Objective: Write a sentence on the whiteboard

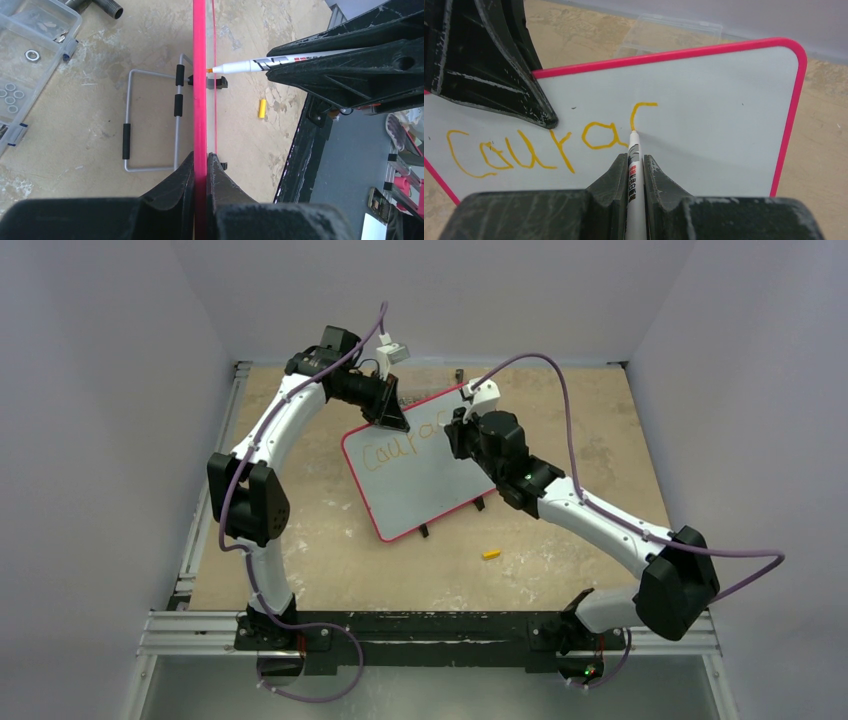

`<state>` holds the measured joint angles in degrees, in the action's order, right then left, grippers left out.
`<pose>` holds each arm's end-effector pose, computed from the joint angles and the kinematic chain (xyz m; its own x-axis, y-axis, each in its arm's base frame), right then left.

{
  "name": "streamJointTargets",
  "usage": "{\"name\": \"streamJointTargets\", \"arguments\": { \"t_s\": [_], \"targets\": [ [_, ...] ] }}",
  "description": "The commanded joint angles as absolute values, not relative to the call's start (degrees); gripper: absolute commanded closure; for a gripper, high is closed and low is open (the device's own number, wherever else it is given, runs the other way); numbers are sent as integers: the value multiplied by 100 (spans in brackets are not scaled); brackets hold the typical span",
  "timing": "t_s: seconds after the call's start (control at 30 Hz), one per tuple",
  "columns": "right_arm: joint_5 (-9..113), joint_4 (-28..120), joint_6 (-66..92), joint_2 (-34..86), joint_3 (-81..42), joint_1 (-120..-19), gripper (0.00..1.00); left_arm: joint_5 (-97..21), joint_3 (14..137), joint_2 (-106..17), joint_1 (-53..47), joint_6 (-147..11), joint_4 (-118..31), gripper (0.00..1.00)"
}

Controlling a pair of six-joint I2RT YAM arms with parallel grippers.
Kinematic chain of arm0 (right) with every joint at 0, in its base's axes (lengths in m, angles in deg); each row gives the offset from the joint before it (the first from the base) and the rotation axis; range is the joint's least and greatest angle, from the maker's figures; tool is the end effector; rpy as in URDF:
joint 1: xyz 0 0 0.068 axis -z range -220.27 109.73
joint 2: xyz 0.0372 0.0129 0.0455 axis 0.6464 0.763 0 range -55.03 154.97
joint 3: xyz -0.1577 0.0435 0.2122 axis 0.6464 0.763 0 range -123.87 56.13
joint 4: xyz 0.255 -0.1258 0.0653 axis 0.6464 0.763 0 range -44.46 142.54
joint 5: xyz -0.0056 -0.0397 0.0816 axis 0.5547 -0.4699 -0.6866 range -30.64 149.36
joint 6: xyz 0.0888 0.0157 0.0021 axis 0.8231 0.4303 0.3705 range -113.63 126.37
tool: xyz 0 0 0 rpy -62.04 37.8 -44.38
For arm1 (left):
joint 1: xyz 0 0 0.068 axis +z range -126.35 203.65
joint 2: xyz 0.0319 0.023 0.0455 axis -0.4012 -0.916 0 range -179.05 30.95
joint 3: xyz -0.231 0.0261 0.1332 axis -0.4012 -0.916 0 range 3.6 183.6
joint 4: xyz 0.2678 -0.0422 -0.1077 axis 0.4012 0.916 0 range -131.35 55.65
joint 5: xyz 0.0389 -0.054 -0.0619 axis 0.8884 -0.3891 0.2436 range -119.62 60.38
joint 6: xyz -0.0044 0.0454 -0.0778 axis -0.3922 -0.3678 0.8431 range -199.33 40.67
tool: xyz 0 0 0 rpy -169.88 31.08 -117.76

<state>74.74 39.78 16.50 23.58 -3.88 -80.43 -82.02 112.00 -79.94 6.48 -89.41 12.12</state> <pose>0.3184 0.2408 0.3021 -0.2419 0.0177 -0.9702 -0.3878 0.9148 0.1133 0.4213 -0.1970 0.3013 -0.6737 0.3201 -0.6661 0.7332 0.4022 -0.5483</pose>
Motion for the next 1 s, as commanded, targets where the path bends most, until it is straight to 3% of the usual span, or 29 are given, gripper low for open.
{"name": "streamJointTargets", "arguments": {
  "t_s": [0.0, 0.5, 0.97],
  "targets": [
    [7404, 3956, 1788, 2254, -127, -8035, 100, -8508, 11172, -7799, 414, -9121, 1012, 100],
    [8183, 4103, 1613, 2326, -541, -8022, 100, -8493, 11131, -7764, 415, -9136, 1024, 100],
    [8169, 4061, 1476, 2597, -1049, -8026, 100, -8517, 11135, -7754, 405, -9141, 1030, 100]
  ]
}}
